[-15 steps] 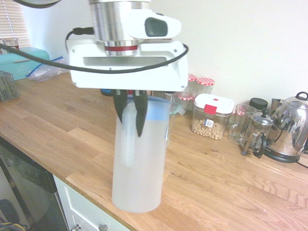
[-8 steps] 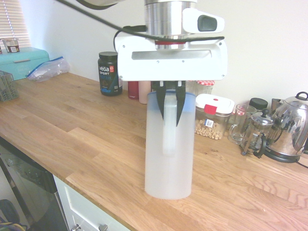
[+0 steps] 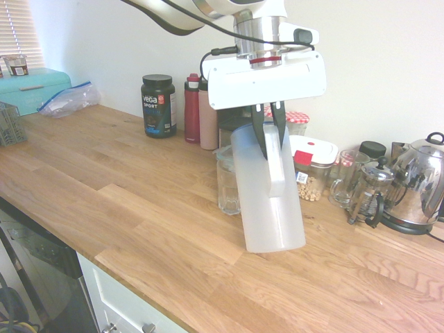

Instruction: Pour me some water

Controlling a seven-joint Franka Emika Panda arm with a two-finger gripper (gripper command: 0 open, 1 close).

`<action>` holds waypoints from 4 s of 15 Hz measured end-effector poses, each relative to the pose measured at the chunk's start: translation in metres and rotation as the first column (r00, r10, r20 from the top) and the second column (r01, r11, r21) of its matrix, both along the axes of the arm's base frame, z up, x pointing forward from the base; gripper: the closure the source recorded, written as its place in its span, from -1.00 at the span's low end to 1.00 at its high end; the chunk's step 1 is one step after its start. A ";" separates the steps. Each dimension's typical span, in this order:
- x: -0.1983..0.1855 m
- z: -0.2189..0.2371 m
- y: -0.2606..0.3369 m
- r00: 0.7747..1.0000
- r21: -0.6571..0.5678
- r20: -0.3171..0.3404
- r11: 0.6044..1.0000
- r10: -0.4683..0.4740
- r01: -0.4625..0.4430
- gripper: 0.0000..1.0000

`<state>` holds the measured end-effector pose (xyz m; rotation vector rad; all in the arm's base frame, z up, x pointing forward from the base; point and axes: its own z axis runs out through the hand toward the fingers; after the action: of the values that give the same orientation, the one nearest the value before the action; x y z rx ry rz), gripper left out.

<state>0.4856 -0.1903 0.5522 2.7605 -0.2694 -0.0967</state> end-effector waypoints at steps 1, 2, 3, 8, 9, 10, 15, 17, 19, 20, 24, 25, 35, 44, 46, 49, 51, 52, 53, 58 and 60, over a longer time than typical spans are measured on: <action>0.008 -0.001 0.005 1.000 -0.025 -0.023 1.000 0.016 -0.017 1.00; 0.015 -0.002 0.011 0.998 -0.047 -0.046 0.998 0.032 -0.034 1.00; 0.020 -0.005 0.016 0.996 -0.071 -0.071 0.996 0.049 -0.054 1.00; 0.032 -0.018 0.046 0.974 -0.171 -0.185 0.972 0.129 -0.161 1.00; 0.034 -0.020 0.048 0.971 -0.182 -0.196 0.968 0.134 -0.170 1.00; 0.034 -0.021 0.049 0.969 -0.191 -0.204 0.965 0.137 -0.177 1.00; 0.033 -0.019 0.054 0.955 -0.231 -0.256 0.950 0.150 -0.211 1.00; 0.031 -0.016 0.055 0.953 -0.239 -0.261 0.946 0.155 -0.219 1.00; 0.029 -0.010 0.059 0.950 -0.248 -0.268 0.942 0.159 -0.227 1.00; 0.027 -0.006 0.060 0.949 -0.255 -0.271 0.939 0.159 -0.230 1.00; 0.022 0.003 0.067 0.944 -0.266 -0.282 0.932 0.170 -0.247 1.00; 0.022 0.003 0.068 0.943 -0.268 -0.285 0.931 0.171 -0.249 1.00; -0.008 0.040 0.044 0.985 -0.037 -0.049 0.986 0.164 -0.165 1.00; -0.122 0.066 0.055 0.969 0.308 0.196 0.947 -0.153 0.087 1.00; -0.151 0.063 0.090 0.942 0.365 0.222 0.917 -0.252 0.159 1.00; -0.185 0.047 0.164 0.887 0.432 0.259 0.867 -0.382 0.248 1.00; -0.195 0.034 0.219 0.837 0.469 0.313 0.839 -0.449 0.275 1.00; -0.195 0.030 0.247 0.807 0.484 0.353 0.831 -0.474 0.276 1.00; -0.192 0.026 0.274 0.776 0.493 0.397 0.827 -0.490 0.270 1.00; -0.150 0.008 0.351 0.582 0.537 0.614 0.822 -0.534 0.188 1.00; -0.133 -0.014 0.371 0.579 0.528 0.616 0.826 -0.534 0.199 1.00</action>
<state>0.3529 0.1803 0.5380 2.9233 -1.1900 1.0344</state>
